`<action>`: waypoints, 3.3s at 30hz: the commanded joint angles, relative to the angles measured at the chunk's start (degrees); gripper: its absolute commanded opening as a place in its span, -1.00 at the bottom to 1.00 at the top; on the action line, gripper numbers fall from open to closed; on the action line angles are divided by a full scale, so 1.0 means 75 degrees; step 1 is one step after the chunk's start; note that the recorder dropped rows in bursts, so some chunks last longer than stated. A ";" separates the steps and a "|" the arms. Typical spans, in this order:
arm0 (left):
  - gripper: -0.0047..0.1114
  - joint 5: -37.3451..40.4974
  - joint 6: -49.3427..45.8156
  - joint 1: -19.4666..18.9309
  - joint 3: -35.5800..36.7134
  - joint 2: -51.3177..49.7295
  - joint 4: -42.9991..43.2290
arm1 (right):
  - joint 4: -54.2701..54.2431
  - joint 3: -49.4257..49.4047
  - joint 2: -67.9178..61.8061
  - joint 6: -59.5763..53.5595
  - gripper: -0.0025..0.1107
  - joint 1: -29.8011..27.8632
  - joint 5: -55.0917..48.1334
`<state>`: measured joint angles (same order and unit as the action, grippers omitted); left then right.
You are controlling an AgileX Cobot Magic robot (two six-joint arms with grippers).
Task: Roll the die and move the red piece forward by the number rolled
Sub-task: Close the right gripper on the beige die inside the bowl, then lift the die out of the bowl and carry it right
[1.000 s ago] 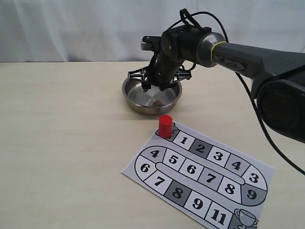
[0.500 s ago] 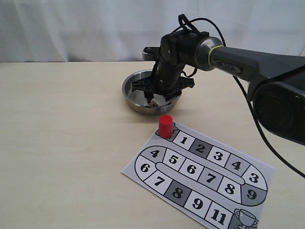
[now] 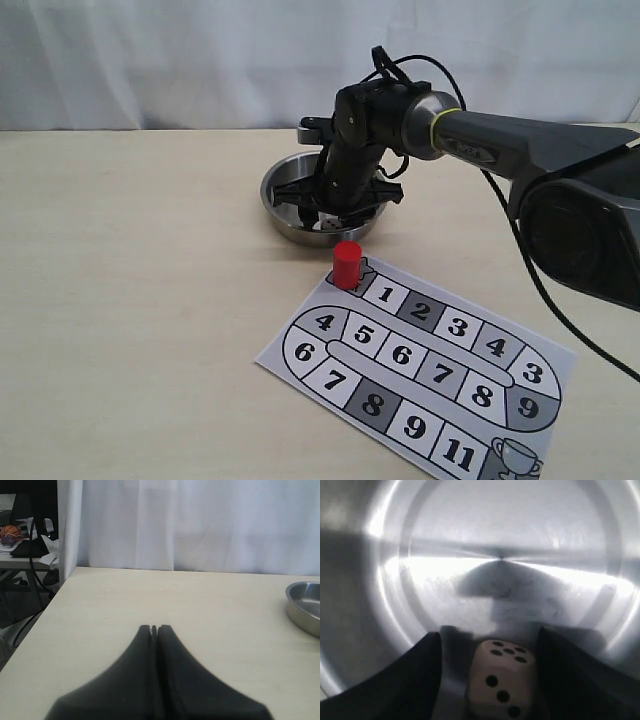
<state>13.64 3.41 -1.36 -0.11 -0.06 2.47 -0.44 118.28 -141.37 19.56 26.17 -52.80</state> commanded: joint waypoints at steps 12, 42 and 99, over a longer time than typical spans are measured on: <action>-0.92 -0.0082 0.0037 0.0001 0.0014 0.0009 0.0003 | 0.0059 0.0755 0.0036 -0.0041 0.00 -0.0025 -0.0890; -0.92 -0.0031 0.0037 0.0001 0.0014 0.0009 -0.0011 | 0.0004 0.0996 -0.0164 0.0030 -0.88 -0.0272 -0.0610; -0.92 -0.0039 0.0037 0.0001 0.0014 0.0009 -0.0009 | 0.1572 -0.7075 0.5300 -0.1305 -0.89 -0.3205 0.1537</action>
<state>13.64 3.41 -1.36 -0.11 -0.06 2.47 10.25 68.17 -102.28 8.86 4.75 -44.71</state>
